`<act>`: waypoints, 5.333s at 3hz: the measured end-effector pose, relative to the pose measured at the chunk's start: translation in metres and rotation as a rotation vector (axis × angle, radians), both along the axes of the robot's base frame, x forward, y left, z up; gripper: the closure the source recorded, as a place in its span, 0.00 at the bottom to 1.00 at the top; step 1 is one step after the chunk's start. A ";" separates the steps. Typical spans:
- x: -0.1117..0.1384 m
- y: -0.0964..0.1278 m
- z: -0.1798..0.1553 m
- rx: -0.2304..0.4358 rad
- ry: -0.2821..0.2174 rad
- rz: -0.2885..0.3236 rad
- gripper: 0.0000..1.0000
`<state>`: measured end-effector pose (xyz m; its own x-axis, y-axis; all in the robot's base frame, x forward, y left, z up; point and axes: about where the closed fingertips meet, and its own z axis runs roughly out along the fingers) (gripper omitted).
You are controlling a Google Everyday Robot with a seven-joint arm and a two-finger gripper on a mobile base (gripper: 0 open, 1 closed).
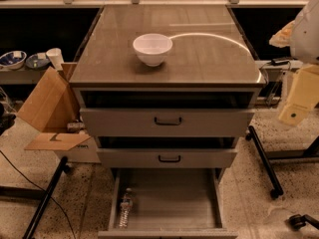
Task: Pick water bottle from middle drawer and place on counter
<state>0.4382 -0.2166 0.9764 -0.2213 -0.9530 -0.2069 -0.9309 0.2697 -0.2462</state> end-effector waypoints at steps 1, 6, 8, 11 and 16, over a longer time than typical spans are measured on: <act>0.000 0.002 0.001 -0.007 -0.014 0.009 0.00; 0.023 0.129 -0.190 -0.144 0.049 0.655 0.00; 0.031 0.181 -0.284 -0.190 0.064 0.908 0.00; 0.031 0.220 -0.337 -0.159 0.041 1.013 0.00; 0.052 0.360 -0.579 -0.126 -0.006 1.449 0.00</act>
Offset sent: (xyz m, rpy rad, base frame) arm 0.0058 0.0235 -0.0309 -0.0062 -0.0028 0.1279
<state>0.4900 0.1430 0.3972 0.9322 -0.3466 -0.1042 -0.3611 -0.9104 -0.2020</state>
